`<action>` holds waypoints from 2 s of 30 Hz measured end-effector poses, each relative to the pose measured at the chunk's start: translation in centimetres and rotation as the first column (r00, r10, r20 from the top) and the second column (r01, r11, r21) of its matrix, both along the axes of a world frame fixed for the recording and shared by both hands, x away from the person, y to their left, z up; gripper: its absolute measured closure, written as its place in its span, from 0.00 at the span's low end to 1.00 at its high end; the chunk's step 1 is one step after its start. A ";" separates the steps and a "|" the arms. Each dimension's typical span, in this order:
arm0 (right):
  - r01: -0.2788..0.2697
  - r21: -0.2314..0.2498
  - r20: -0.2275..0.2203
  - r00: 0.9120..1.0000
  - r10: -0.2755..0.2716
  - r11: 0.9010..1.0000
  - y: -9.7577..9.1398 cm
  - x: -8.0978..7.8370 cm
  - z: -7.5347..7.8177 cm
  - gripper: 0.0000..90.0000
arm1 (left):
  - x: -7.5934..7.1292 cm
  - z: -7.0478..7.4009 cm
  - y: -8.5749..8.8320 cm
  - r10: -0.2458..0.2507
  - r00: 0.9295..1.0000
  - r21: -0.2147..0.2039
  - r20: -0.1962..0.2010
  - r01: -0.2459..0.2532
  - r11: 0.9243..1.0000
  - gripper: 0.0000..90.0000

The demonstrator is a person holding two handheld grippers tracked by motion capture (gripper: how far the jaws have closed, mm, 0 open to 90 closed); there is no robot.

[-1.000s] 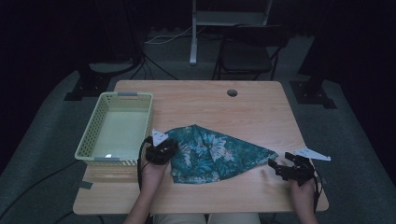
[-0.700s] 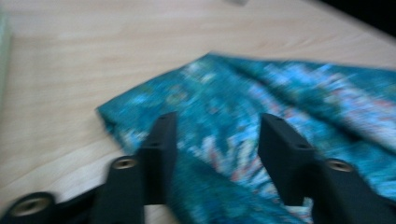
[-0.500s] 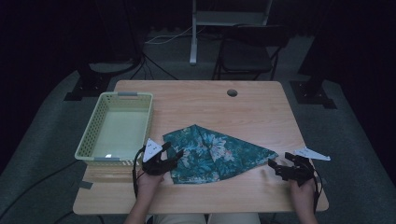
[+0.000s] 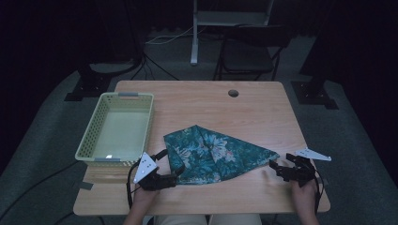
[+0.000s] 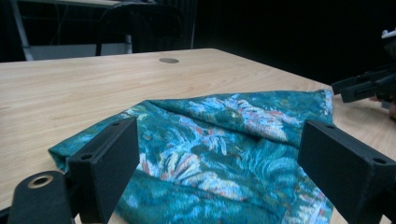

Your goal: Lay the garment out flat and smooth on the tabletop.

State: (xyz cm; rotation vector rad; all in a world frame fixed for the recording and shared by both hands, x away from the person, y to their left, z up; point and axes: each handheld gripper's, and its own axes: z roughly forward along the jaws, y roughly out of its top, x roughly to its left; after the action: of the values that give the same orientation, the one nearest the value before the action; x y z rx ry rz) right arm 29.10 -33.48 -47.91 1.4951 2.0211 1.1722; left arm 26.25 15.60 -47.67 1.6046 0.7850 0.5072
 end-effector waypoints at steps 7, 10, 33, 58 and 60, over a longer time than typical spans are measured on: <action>-0.007 -0.008 0.001 1.000 0.007 1.000 0.1 0.0 0.0 0.15 | -0.6 -0.2 1.0 0.038 0.999 0.000 -0.002 -0.038 0.999 0.14; -0.015 -0.016 0.001 1.000 0.015 1.000 0.2 0.0 0.0 0.15 | -0.9 -0.3 1.2 0.043 0.999 0.001 0.003 -0.043 0.999 0.14; -0.567 -0.045 0.062 0.820 0.569 0.823 7.8 0.1 3.9 0.21 | -1.4 -0.3 1.2 0.058 0.998 -0.013 0.033 -0.058 0.998 0.14; -0.647 -0.283 -0.187 0.762 0.620 0.708 14.1 0.6 2.1 0.95 | -1.4 -0.3 1.2 0.084 0.996 -0.015 0.030 -0.084 0.996 0.14; -0.669 -0.268 -0.221 0.743 0.632 0.693 14.4 0.1 2.4 0.98 | -1.4 -0.3 1.3 0.086 0.996 -0.020 0.024 -0.086 0.996 0.14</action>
State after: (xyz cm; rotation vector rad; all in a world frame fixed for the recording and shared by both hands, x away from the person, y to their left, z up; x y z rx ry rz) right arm 29.16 -19.12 -45.49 0.6788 2.7853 0.8933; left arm 24.89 16.86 -48.01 1.5488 0.8408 0.5784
